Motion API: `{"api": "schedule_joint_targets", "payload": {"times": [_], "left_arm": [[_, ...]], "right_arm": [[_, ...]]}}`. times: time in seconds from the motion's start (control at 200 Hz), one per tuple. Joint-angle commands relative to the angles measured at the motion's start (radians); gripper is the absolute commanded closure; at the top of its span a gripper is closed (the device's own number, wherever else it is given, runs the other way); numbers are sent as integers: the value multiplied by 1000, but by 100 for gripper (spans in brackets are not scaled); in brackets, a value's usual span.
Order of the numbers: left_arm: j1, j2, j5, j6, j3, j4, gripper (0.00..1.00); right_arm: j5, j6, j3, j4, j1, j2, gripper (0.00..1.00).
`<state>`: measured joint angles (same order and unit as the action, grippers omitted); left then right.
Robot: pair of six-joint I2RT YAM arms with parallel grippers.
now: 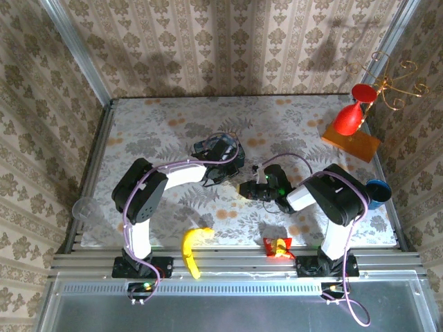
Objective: Unlock the padlock with the key
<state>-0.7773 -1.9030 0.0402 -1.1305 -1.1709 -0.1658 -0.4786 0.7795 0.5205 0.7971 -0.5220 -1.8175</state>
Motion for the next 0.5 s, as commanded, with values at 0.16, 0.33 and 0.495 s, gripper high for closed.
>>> {"api": "schedule_joint_targets", "payload": {"times": [0.16, 0.33, 0.495], "left_arm": [[7, -2, 20, -15, 18, 34, 82], [11, -4, 28, -15, 20, 41, 82], [10, -2, 32, -14, 19, 45, 83]], "right_arm": [[72, 31, 38, -19, -7, -46, 100], [82, 40, 41, -21, -7, -53, 100], [90, 53, 46, -18, -7, -59, 100]]}}
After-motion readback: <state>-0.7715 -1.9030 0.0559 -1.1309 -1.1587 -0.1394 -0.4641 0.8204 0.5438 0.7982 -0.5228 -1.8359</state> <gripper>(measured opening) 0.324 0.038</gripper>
